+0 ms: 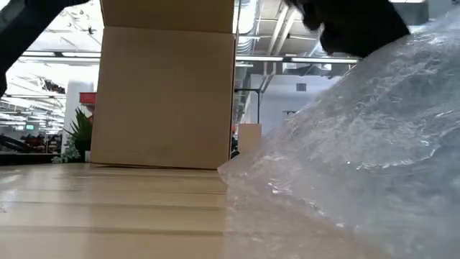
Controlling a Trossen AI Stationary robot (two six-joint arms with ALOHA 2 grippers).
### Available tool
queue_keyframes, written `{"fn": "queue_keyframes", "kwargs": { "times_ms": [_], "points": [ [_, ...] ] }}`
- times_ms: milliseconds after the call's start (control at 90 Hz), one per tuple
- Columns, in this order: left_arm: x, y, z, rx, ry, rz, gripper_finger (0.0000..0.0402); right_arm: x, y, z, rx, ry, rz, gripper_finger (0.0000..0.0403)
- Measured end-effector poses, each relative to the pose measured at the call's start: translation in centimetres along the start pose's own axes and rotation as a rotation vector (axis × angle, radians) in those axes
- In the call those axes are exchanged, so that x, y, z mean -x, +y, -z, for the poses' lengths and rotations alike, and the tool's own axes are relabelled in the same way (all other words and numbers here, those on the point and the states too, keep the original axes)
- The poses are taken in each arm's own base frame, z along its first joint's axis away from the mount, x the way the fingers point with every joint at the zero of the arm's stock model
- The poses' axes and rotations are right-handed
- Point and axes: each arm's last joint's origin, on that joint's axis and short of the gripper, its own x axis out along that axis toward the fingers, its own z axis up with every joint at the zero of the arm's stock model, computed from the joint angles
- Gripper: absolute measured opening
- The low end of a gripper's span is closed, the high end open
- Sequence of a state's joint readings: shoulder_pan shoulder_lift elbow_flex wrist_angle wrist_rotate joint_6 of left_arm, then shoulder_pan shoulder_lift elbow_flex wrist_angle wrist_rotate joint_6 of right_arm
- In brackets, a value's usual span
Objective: Wrap mug
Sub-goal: Wrap the blue mug with the bubble wrap
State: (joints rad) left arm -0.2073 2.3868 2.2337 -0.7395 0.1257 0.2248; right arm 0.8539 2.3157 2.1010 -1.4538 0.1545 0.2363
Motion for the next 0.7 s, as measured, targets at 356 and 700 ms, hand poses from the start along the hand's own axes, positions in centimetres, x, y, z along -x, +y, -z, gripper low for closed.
{"fn": "queue_keyframes", "kwargs": {
  "times_ms": [356,700],
  "points": [
    [-2.4,0.1,1.2,0.016,0.06,-0.014,0.0212,0.0,-0.2,0.0,-0.016,0.009,-0.006,0.0],
    [-1.7,-0.4,2.0,0.05,0.163,0.006,0.0017,0.3,-0.9,1.0,-0.321,0.081,0.079,0.0]
  ]
}}
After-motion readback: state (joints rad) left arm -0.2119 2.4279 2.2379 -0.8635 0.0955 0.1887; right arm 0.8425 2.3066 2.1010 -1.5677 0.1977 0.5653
